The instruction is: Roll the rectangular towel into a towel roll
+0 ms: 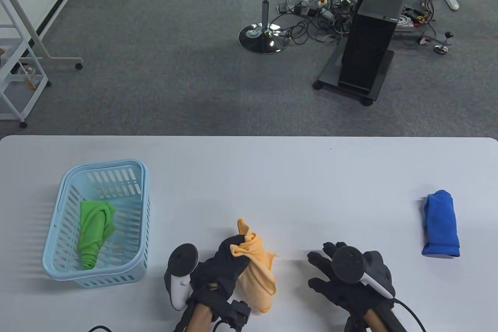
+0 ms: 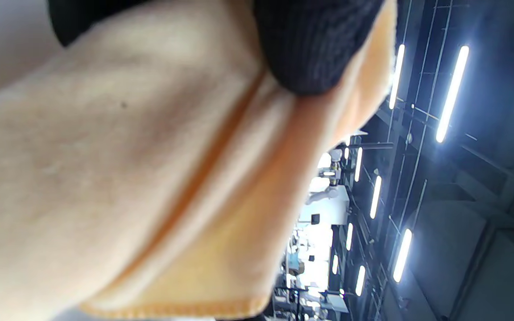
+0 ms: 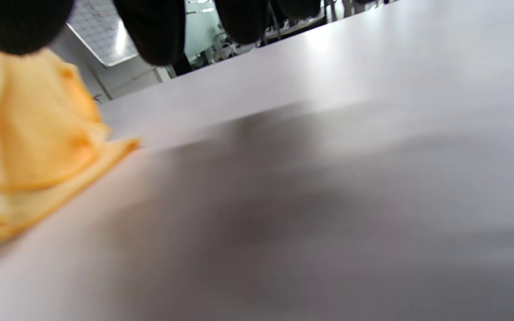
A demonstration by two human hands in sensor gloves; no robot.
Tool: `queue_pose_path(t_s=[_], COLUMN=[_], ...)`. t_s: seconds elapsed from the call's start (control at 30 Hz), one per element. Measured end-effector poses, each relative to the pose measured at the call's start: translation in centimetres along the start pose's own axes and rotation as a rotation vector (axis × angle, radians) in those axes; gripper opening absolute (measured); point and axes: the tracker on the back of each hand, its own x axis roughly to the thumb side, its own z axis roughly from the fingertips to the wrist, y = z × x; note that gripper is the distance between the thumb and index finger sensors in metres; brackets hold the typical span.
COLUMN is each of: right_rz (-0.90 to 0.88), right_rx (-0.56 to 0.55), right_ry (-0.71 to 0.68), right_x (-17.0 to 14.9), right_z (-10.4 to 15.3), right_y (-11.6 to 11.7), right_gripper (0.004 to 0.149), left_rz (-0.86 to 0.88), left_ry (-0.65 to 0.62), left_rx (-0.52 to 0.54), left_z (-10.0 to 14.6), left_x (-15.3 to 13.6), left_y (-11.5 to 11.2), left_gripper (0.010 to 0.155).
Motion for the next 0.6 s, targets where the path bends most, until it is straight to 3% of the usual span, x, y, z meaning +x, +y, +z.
queue_pose_path(t_s=[0.23,0.3,0.33,0.37,0.47,0.6], right_rz=[-0.133,-0.155,-0.156,-0.133,-0.046,-0.111], right_rx=[0.017,-0.023,-0.099,-0.145,-0.193,-0.258], right_ry=[-0.121,-0.110,-0.083,-0.074,-0.055,-0.041], right_x=[3.0,3.2,3.3,3.2,2.6,1.8], right_z=[0.9,0.9,0.9,0.9,0.8,1.0], right_y=[0.5,0.5,0.3,0.2,-0.2,-0.8], right_gripper=[0.086,0.075,0.057,0.049,0.046,0.046], left_rz=[-0.077,-0.106,-0.129,-0.162,-0.263,-0.319], left_ry=[-0.002,-0.017,-0.022,-0.032,-0.055,-0.066], left_rx=[-0.061,-0.084,-0.080,-0.070,-0.050,-0.046], left_z=[-0.2,-0.2,-0.1,0.0,0.2,0.5], left_x=[0.2,0.5,0.8,1.0,1.4,1.8], left_y=[-2.2,-2.8,-3.0,-3.1,-3.1,-2.8], left_gripper=[0.054,0.054,0.054,0.054,0.056,0.067])
